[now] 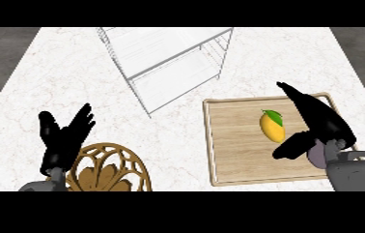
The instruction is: Pick the lemon from the tray and place it in the tiered shelf
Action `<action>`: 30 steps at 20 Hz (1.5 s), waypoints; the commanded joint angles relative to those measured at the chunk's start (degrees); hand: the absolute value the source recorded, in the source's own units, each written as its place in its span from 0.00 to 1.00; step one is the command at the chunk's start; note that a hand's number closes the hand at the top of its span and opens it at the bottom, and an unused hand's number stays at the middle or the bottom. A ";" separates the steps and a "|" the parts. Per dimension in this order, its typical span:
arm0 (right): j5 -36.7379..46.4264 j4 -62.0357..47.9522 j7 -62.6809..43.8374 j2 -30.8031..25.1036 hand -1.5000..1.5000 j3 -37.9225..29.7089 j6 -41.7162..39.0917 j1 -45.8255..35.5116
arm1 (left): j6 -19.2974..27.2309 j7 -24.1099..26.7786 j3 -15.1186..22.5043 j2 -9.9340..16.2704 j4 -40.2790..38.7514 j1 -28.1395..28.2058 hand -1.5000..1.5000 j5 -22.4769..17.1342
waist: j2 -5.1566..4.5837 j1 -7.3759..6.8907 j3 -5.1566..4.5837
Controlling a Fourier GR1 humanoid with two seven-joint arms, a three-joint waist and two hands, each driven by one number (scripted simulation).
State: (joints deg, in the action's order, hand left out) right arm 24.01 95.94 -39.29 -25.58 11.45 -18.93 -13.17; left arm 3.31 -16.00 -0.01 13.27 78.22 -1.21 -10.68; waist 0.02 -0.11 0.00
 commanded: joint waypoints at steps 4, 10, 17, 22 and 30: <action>8.63 -4.24 1.21 4.87 0.00 -0.28 0.76 -1.43 | -0.27 -2.61 -1.37 -1.15 2.35 -0.10 0.50 0.92 | 0.00 -0.08 0.00; 14.09 -13.30 9.38 4.82 0.00 -2.93 3.43 -0.73 | -2.88 -0.95 -2.46 -1.30 -1.06 -1.00 0.50 1.55 | -0.04 -0.06 0.00; 18.97 -21.67 15.23 10.90 0.00 -2.97 11.52 -2.57 | -5.07 1.09 -4.72 -0.86 -2.77 -1.16 0.50 1.23 | -0.09 -0.14 0.00; 19.80 -25.11 20.90 10.45 0.00 -6.71 11.17 -3.93 | -3.57 -1.48 -4.37 -2.43 0.97 0.04 0.50 3.26 | -0.02 -0.07 0.00; 22.90 -28.08 25.81 8.21 1.00 1.37 1.36 -6.27 | -4.56 -3.79 -5.21 -1.42 0.30 -1.99 0.50 2.43 | -0.08 -0.38 0.00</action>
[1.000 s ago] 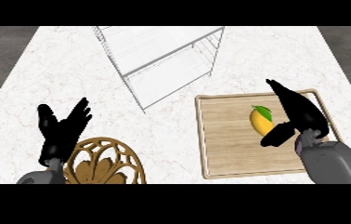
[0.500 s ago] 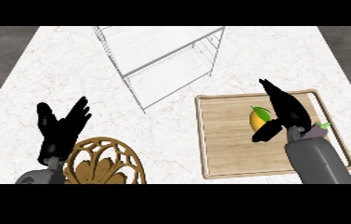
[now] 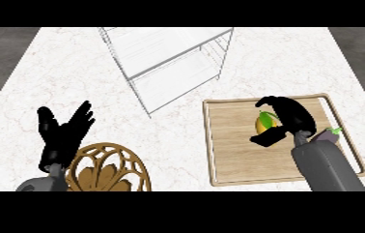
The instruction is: Pick the lemon from the tray and place it in the tiered shelf
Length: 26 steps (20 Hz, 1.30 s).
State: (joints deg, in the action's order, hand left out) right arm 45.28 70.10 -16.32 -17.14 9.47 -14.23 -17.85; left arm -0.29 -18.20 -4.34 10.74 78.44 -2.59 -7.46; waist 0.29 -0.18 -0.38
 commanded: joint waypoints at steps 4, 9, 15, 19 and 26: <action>0.25 1.62 5.00 3.29 1.00 2.29 1.49 5.37 | 0.25 -1.06 -0.71 -0.29 2.51 1.40 0.50 -0.32 | -0.22 0.11 0.39; -0.91 6.80 8.73 2.62 1.00 1.06 0.73 5.82 | -1.51 1.63 -1.28 -0.28 -2.61 -0.39 0.50 0.00 | -0.23 0.37 0.37; 1.61 7.34 6.88 16.77 1.00 23.50 -7.37 -1.72 | -0.95 -0.33 0.82 -1.03 0.21 -0.36 0.50 0.73 | -0.16 -2.84 0.36; -7.64 18.36 -1.24 17.00 1.00 32.54 -1.56 -0.92 | 0.03 -0.06 -0.03 -0.94 -0.47 -0.90 0.50 1.04 | -0.09 -0.95 0.38; -5.89 43.17 -15.24 17.12 1.00 31.20 -2.68 -3.63 | 0.73 0.48 -0.45 -1.04 0.94 1.09 0.50 1.37 | 0.14 0.44 0.35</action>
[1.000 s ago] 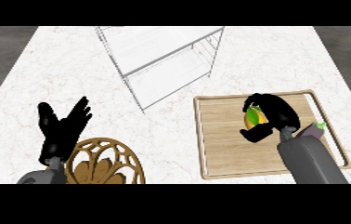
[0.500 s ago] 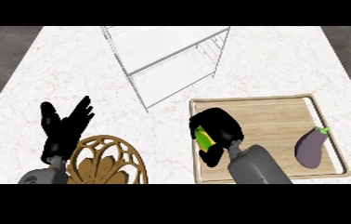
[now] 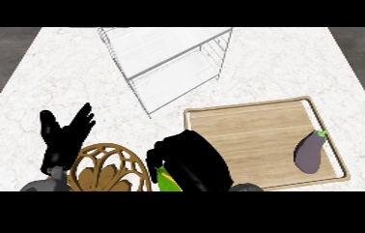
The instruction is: Pick the lemon from the tray and place it in the tiered shelf
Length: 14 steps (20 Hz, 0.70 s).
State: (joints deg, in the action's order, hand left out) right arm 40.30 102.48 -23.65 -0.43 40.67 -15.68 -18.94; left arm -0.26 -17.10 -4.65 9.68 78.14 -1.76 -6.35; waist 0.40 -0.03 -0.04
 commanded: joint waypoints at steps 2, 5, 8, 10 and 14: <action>-2.58 16.09 -12.35 0.41 1.00 -4.21 -2.20 -6.08 | -1.65 -0.30 -2.10 1.90 0.37 -0.23 0.50 -1.84 | 0.06 0.35 -0.01; -5.29 21.28 -21.02 0.42 1.00 -6.81 -3.72 -10.46 | 0.11 2.07 -0.02 -1.32 -1.86 0.76 0.50 0.20 | -0.12 0.35 -0.02; -11.09 21.63 -30.64 0.42 1.00 -9.95 -5.29 -20.29 | 0.16 -0.35 -0.93 -0.44 -1.84 -3.05 0.50 -0.41 | -0.21 0.04 -0.02; -14.23 18.20 -33.70 0.42 1.00 -15.76 -6.38 -28.66 | -1.54 1.86 0.07 -0.33 -1.07 0.83 0.50 0.03 | -0.21 -0.42 -0.03; -17.56 12.10 -33.23 0.42 1.00 -27.49 -8.36 -35.80 | 0.71 -0.45 1.16 -1.40 1.52 -0.40 0.50 1.29 | -0.29 -0.30 0.01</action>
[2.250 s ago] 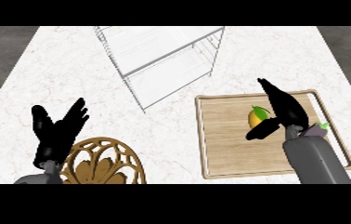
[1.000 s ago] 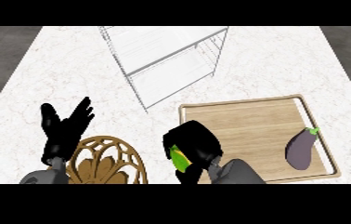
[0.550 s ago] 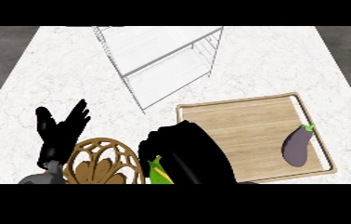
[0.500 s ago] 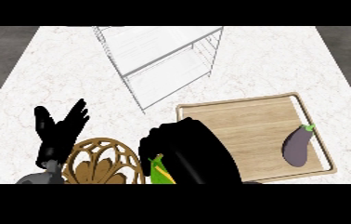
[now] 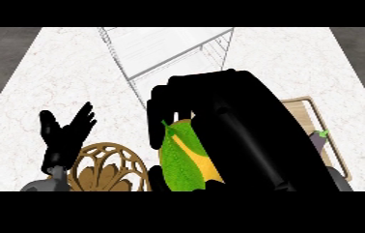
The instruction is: Pick the lemon from the tray and place it in the tiered shelf
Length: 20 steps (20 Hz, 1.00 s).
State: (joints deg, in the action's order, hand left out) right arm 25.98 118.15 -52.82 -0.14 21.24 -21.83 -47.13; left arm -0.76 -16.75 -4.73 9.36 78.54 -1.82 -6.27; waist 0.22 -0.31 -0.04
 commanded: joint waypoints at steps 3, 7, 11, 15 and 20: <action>-5.21 -8.71 -4.72 -0.09 1.00 -13.71 -2.80 -14.92 | -2.02 -0.94 -2.62 2.30 -3.42 -3.28 0.50 -1.75 | -0.18 0.16 -0.03; -4.50 -20.23 0.42 -1.56 1.00 -19.13 0.36 -22.05 | 1.20 1.63 0.71 -1.48 -2.91 -0.73 0.50 1.96 | -0.29 -0.26 -0.02; -1.95 -29.53 6.80 -5.14 1.00 -20.74 1.29 -25.37 | 1.00 -5.87 1.54 -0.70 6.36 0.93 0.50 0.49 | -0.23 -0.78 0.03; -1.76 -40.57 12.57 -4.30 1.00 -20.34 1.82 -29.78 | -2.79 0.12 -1.27 1.48 -1.40 -0.15 0.50 -0.79 | -0.52 -0.83 -0.05; -2.17 -49.31 21.47 -7.29 1.00 -20.99 -0.96 -30.56 | -1.09 -0.90 -0.96 0.00 0.44 -0.12 0.50 -0.48 | -0.45 -0.66 -0.01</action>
State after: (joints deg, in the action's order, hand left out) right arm 23.57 75.35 -37.45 -5.77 0.22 -21.29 -76.84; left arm -1.71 -18.10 -5.36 9.74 79.50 -2.09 -6.43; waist -0.19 -1.02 -0.06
